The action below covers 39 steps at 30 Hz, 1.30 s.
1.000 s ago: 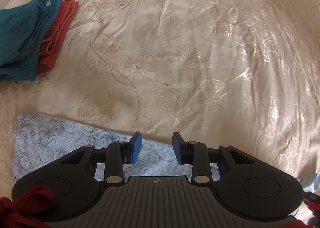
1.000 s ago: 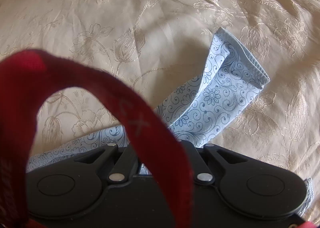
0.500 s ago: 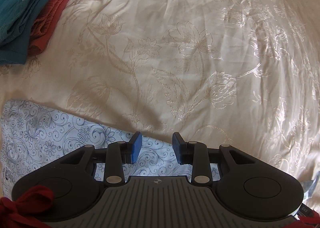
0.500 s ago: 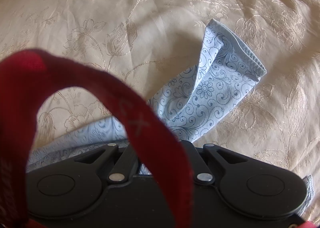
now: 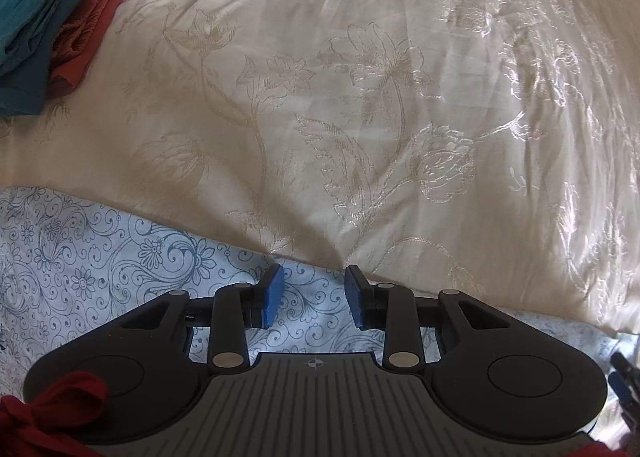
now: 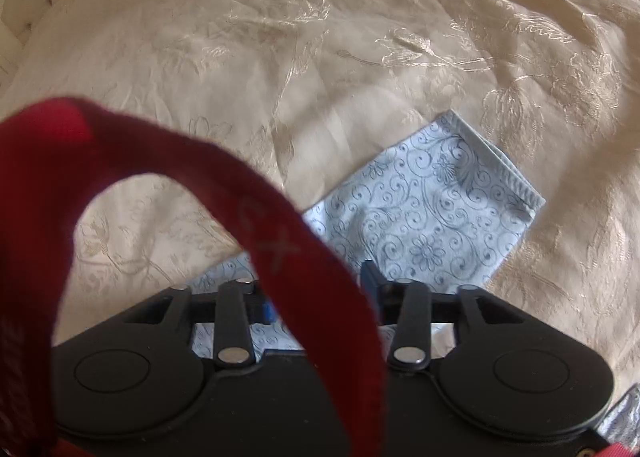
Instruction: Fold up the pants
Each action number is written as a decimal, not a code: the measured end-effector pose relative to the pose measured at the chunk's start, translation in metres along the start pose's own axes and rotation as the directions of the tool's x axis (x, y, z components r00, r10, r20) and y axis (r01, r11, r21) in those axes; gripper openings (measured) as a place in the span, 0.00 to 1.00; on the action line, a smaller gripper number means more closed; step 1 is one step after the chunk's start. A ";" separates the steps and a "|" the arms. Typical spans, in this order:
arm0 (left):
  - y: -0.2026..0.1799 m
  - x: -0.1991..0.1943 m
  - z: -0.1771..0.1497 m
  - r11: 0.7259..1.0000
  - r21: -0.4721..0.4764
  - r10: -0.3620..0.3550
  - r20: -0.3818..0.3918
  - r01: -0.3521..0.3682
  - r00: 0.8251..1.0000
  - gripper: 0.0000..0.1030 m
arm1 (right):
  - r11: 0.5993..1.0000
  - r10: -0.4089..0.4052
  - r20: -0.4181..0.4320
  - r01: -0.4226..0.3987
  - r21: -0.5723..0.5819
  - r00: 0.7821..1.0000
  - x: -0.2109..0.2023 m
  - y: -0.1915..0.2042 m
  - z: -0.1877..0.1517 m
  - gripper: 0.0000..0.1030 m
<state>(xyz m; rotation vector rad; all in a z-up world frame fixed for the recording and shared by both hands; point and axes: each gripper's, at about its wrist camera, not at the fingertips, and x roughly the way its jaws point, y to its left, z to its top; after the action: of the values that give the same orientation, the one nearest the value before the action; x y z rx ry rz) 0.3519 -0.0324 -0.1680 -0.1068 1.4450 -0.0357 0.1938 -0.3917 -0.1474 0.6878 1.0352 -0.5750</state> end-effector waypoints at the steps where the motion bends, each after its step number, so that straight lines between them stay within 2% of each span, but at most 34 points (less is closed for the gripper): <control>1: 0.000 0.000 -0.001 1.000 0.001 0.000 -0.001 0.000 1.000 0.32 | 1.000 0.004 -0.002 -0.004 0.027 1.000 0.005 0.001 0.007 0.54; 5: -0.001 -0.001 -0.004 1.000 0.012 0.007 0.004 -0.007 1.000 0.32 | 0.994 -0.012 -0.035 0.016 0.111 0.999 0.025 0.008 0.023 0.54; 8: -0.002 -0.004 -0.005 1.000 0.023 0.014 0.014 -0.014 1.000 0.32 | 0.991 -0.052 -0.100 0.063 0.114 0.994 0.041 0.016 0.025 0.54; 10: 0.000 -0.008 -0.007 0.999 0.029 0.015 0.019 -0.015 1.000 0.32 | 0.991 -0.095 -0.131 0.105 0.077 0.987 0.046 0.020 0.022 0.41; 11: 0.000 -0.009 -0.007 0.999 0.030 0.014 0.020 -0.015 1.000 0.32 | 0.990 -0.122 -0.144 0.130 0.049 0.982 0.046 0.020 0.020 0.10; 12: 0.001 -0.010 -0.007 0.999 0.030 0.013 0.020 -0.014 1.000 0.32 | 0.991 -0.122 -0.149 0.129 0.037 0.981 0.044 0.019 0.017 0.08; 20: 0.001 -0.015 -0.003 1.000 0.005 -0.017 0.020 0.017 1.000 0.32 | 0.997 -0.075 -0.109 0.072 -0.026 0.991 -0.003 -0.002 -0.013 0.07; 28: 0.003 -0.010 -0.003 0.997 -0.053 -0.050 0.003 0.051 0.999 0.32 | 0.998 -0.063 -0.138 0.062 -0.008 0.988 -0.004 -0.014 -0.027 0.07; 33: 0.000 -0.001 -0.001 0.998 -0.058 -0.037 -0.018 0.036 0.999 0.32 | 0.998 -0.063 -0.133 0.061 -0.023 0.989 -0.003 -0.013 -0.028 0.07; 34: -0.001 0.003 -0.001 0.998 -0.055 -0.029 -0.027 0.027 0.999 0.30 | 0.998 -0.062 -0.133 0.060 -0.023 0.989 -0.003 -0.013 -0.028 0.07; 35: -0.003 0.005 -0.002 0.998 -0.053 -0.018 -0.024 0.016 1.000 0.15 | 0.998 -0.062 -0.133 0.059 -0.024 0.989 -0.003 -0.013 -0.028 0.07; 36: -0.003 0.006 -0.003 0.999 -0.052 -0.006 -0.014 0.005 1.000 0.04 | 0.998 -0.062 -0.133 0.059 -0.024 0.989 -0.002 -0.013 -0.028 0.07; 37: -0.002 0.005 -0.006 0.999 -0.054 -0.004 0.009 0.005 1.000 0.01 | 0.998 -0.062 -0.132 0.059 -0.025 0.989 -0.002 -0.013 -0.028 0.07; 39: -0.002 -0.003 -0.012 0.999 -0.050 -0.014 0.056 0.017 0.998 0.01 | 0.998 -0.058 -0.127 0.055 -0.025 0.990 -0.004 -0.014 -0.028 0.07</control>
<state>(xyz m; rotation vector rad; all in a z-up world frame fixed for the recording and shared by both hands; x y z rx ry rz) 0.3399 -0.0345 -0.1660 -0.1588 1.3903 -0.0091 0.1668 -0.3796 -0.1569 0.6848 1.1819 -0.5735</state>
